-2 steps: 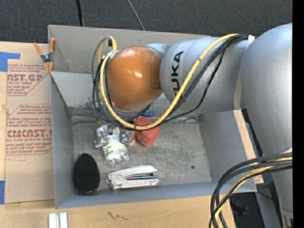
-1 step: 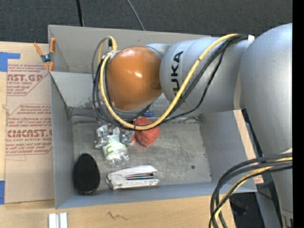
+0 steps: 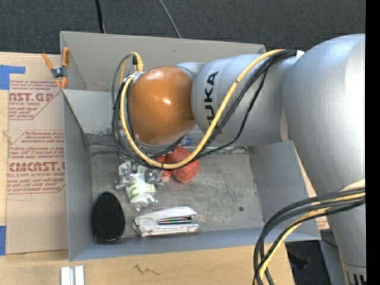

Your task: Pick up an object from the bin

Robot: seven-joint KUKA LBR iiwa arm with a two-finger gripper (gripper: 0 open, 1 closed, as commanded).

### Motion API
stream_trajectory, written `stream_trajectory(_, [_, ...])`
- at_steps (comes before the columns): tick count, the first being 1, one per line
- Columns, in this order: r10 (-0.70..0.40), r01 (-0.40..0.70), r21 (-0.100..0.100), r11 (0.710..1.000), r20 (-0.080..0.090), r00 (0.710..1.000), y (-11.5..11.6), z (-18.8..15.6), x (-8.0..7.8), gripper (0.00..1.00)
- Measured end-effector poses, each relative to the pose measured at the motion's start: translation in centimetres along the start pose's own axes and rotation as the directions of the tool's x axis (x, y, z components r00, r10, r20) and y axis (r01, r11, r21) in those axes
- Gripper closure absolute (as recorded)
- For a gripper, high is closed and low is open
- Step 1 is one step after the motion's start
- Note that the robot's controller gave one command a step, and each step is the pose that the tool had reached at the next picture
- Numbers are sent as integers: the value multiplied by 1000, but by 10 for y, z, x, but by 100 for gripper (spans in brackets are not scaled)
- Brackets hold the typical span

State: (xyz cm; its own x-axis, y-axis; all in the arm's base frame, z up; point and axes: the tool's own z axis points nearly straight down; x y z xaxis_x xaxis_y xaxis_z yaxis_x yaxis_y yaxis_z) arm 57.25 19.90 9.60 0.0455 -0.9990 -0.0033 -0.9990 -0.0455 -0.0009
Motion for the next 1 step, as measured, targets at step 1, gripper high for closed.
stream_trajectory(1, [-1,1,-1,1000,-5,1000,-1,3,-1,100])
